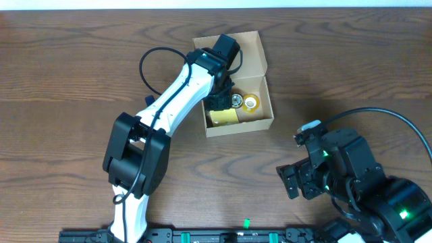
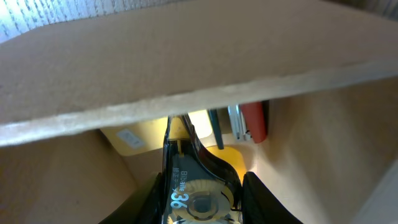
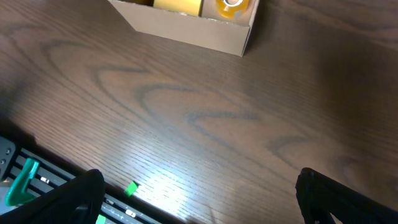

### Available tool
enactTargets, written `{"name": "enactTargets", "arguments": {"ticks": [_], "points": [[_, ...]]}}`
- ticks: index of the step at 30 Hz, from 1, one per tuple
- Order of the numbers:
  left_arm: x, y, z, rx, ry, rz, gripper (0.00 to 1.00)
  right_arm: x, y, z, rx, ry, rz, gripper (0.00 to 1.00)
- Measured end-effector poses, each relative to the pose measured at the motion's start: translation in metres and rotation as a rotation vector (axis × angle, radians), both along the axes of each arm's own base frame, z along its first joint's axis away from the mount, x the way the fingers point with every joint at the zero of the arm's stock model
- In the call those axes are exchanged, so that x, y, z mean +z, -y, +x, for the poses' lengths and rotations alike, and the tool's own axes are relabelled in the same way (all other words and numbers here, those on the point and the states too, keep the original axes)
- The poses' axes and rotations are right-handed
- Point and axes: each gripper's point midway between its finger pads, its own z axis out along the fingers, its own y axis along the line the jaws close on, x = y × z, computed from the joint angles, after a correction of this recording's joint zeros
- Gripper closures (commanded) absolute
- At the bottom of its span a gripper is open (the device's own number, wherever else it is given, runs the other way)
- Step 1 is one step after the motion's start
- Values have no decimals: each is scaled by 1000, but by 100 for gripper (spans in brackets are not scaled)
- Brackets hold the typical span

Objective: Pack container
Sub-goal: 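Lower the dispenser into the box and open the left gripper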

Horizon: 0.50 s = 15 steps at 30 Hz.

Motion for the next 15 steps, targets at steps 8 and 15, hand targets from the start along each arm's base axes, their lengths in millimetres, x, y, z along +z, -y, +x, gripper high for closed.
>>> {"name": "enactTargets", "arguments": {"ticks": [8,15], "points": [[-1,-7,4,10,24,41,87,0,0,0,0,0,0,1],[-1,-9,6,13,31,51,56,0,0,0,0,0,0,1]]}}
